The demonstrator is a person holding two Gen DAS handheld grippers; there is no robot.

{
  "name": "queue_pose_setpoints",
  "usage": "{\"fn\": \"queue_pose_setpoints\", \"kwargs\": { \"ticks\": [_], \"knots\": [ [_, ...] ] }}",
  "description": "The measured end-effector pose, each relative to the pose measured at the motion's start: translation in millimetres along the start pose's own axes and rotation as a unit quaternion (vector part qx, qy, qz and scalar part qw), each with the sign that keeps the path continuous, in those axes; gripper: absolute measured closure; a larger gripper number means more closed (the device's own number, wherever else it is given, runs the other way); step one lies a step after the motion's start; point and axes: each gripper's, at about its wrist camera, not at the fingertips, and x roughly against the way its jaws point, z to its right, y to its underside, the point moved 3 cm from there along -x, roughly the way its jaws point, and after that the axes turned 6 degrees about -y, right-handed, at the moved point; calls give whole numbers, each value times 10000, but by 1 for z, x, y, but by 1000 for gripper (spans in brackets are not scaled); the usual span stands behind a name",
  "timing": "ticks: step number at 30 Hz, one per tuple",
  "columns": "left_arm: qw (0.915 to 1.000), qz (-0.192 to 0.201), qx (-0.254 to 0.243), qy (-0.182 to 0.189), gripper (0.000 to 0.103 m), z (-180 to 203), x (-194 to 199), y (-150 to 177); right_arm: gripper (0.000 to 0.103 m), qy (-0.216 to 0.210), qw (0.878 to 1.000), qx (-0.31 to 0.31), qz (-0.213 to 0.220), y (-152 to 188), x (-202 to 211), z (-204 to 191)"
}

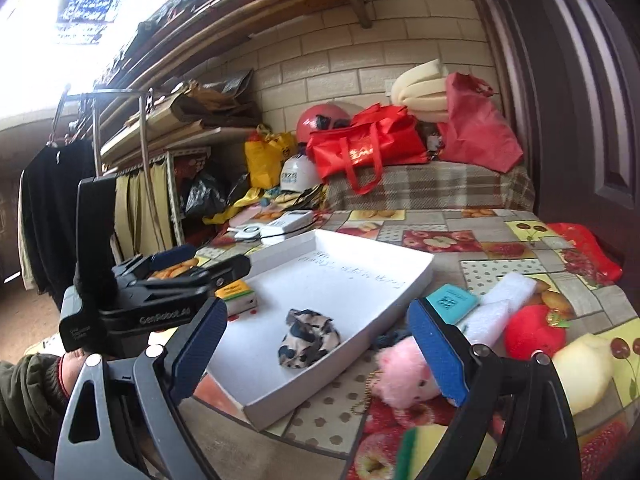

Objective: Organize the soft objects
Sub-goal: 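Grasp the yellow foam block with the right tool while the left tool grasps the green-backed sponge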

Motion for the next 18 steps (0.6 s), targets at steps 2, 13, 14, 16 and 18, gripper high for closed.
{"fn": "queue_pose_setpoints", "kwargs": {
  "ticks": [2, 13, 14, 16, 18],
  "knots": [
    [9991, -56, -195, 370, 0, 17, 4, 2, 11, 323, 9989, -216, 245, -1, 23, 23],
    [9470, -624, -1801, 2585, 1, 160, 37, 25, 10, 1872, 9625, -1958, 168, 16, 98, 181],
    [9417, -725, -1971, 2630, 1, 171, 36, 27, 10, 1754, 9626, -2065, 102, 18, 95, 186],
    [9353, -887, -2182, 2640, 1, 187, 31, 31, 11, 1516, 9659, -2099, -65, 20, 87, 186],
    [9330, -1008, -2149, 2703, 1, 192, 26, 32, 11, 1343, 9700, -2006, -280, 23, 78, 181]
  ]
}}
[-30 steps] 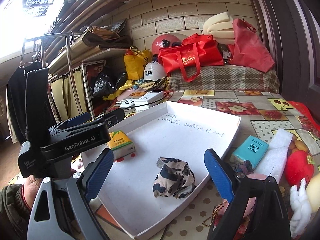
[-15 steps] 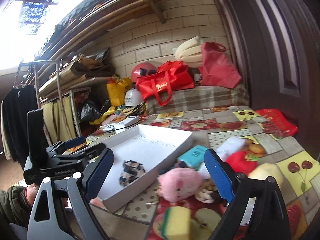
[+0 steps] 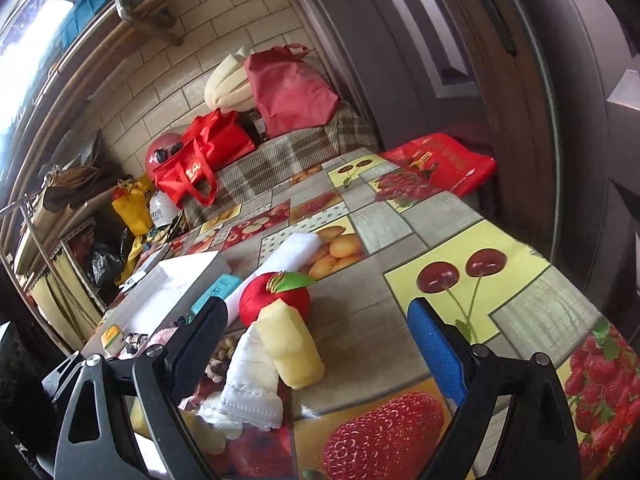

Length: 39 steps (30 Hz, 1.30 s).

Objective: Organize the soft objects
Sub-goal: 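Grasp the yellow foam block with the right tool while the left tool grasps the green-backed sponge, then carry the foam block and sponge over the white tray with both tools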

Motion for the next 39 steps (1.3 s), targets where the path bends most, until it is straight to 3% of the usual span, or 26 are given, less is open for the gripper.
{"fn": "queue_pose_setpoints", "kwargs": {
  "ticks": [6, 8, 9, 10, 11, 12, 13, 15, 19, 23, 29, 39],
  "knots": [
    [9968, -496, 541, 301, 1, -15, -24, 2, 13, -131, 9980, 219, -574, 6, -36, -11],
    [9953, -651, 598, 406, 1, -16, -30, 5, 27, -169, 9956, 281, -880, 10, -48, -13],
    [9947, -714, 587, 441, 1, -15, -32, 5, 49, -245, 9939, 295, -1031, 12, -53, -15],
    [9943, -780, 549, 481, 7, -13, -34, 5, 69, -315, 9926, 280, -1136, 14, -55, -13],
    [9939, -847, 497, 512, 15, -10, -37, 6, 73, -334, 9921, 245, -1183, 15, -55, -11],
    [9934, -914, 446, 530, 47, -8, -39, 7, 74, -331, 9925, 208, -1158, 15, -54, -9],
    [9926, -985, 418, 577, 66, -6, -41, 7, 76, -342, 9936, 170, -1064, 14, -50, -8],
    [9931, -891, 441, 619, 66, -7, -38, 7, 77, -321, 9964, 129, -770, 9, -38, -6],
    [9968, -289, 544, 503, 66, -14, -15, 3, 77, -317, 9990, 309, 99, 1, -3, -14],
    [9970, 338, 696, 71, 66, -24, 11, 1, 77, -339, 9941, 696, 760, -1, 23, -37],
    [9897, 741, 965, -750, 66, -52, 29, 5, 77, -509, 9914, 801, 896, 4, 25, -56],
    [9831, 920, 1115, -1123, 66, -78, 41, 17, 77, -663, 9909, 895, 756, 8, 13, -69]
  ]
}}
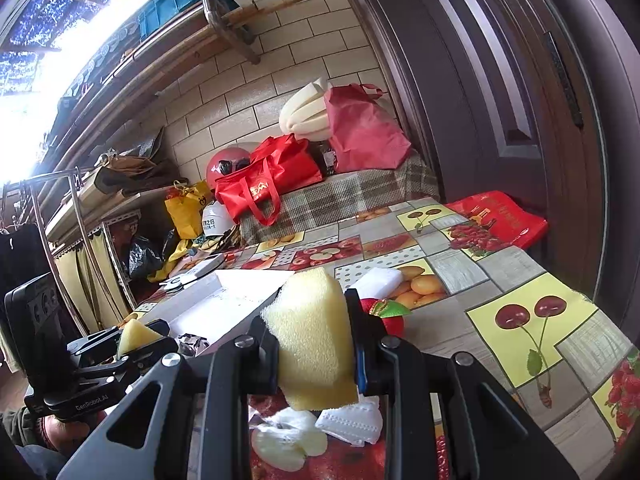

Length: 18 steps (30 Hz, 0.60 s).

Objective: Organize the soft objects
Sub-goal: 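Carry the foam block and sponge over the white tray with both tools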

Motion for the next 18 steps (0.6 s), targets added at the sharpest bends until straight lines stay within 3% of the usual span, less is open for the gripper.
{"fn": "queue_pose_setpoints", "kwargs": {
  "ticks": [18],
  "knots": [
    [9966, 145, 430, -690, 66, -50, 4, 4, 77, -484, 9973, 438, -326, 14, -27, -45]
  ]
}}
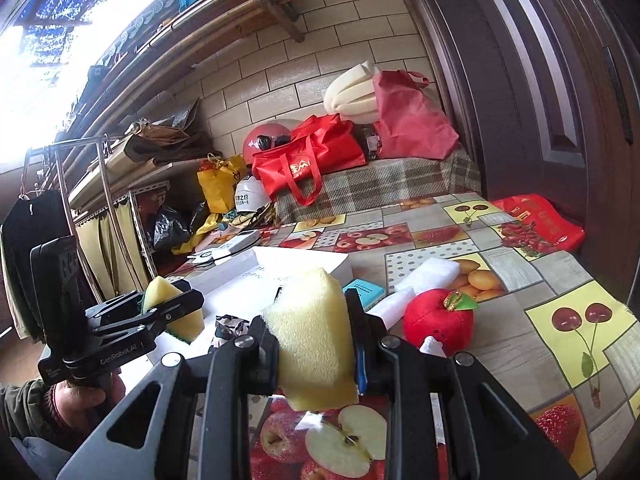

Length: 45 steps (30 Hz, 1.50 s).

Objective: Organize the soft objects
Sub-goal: 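Carry the foam block and sponge over the white tray with both tools, then open both tools to drop the foam block and sponge into the tray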

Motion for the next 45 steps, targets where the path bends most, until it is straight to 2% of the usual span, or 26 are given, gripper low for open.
{"fn": "queue_pose_setpoints", "kwargs": {
  "ticks": [10, 16, 24, 33, 45],
  "knots": [
    [9998, 21, 33, -188, 66, -11, 0, 1, 77, -212, 9993, 230, -183, 2, -22, -20],
    [9993, 9, 117, -344, 66, -25, -4, 0, 77, -413, 9971, 450, -451, 9, -47, -37],
    [9985, -99, 366, -395, 66, -40, -12, -1, 77, -650, 9923, 840, -631, 14, -70, -64],
    [9939, -193, 804, -725, 66, -64, -20, -1, 77, -763, 9921, 593, -801, 10, -104, -69],
    [9913, -348, 869, -921, 65, -77, -43, -4, 77, -736, 9906, 476, -1045, 9, -147, -83]
  ]
}}
